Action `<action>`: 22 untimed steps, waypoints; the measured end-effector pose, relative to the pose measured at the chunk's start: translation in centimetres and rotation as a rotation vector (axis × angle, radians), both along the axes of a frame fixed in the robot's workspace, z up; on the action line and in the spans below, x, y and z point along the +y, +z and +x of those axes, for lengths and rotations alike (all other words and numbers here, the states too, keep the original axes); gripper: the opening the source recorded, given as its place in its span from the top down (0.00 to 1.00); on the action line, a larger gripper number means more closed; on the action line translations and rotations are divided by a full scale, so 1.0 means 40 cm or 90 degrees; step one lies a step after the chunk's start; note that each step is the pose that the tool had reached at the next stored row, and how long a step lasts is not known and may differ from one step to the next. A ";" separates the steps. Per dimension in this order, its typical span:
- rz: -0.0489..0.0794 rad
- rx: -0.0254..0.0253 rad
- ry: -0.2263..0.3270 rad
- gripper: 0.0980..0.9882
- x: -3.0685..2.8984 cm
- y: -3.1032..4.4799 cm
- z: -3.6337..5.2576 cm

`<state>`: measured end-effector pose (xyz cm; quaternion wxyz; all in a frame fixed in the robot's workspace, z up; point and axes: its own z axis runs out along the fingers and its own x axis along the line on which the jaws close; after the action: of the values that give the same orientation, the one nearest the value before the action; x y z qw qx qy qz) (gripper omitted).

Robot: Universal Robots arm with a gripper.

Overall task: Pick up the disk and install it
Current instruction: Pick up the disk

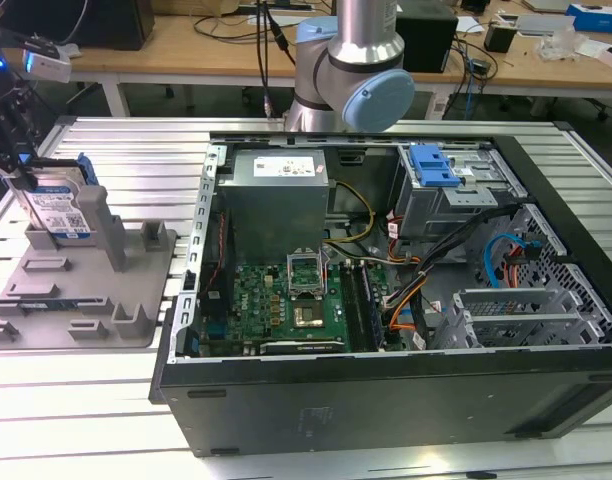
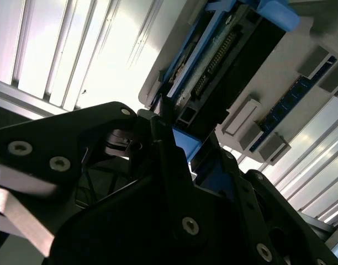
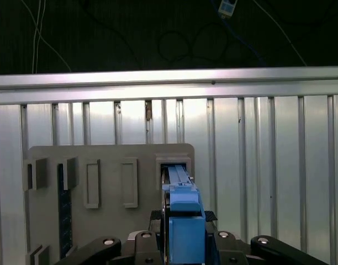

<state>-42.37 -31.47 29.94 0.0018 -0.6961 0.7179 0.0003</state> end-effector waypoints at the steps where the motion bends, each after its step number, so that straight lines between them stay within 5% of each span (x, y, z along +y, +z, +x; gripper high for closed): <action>1: 0.000 0.0000 0.000 0.70 0.000 0.000 0.000; 11: 0.000 -0.0001 0.001 0.70 0.000 0.007 0.000; 19: 0.000 -0.0003 0.014 0.70 0.000 0.057 0.000; 22: 0.000 -0.0002 0.020 0.70 0.000 0.093 0.000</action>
<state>-42.36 -31.47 33.65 0.0019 -0.7074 0.7068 0.0003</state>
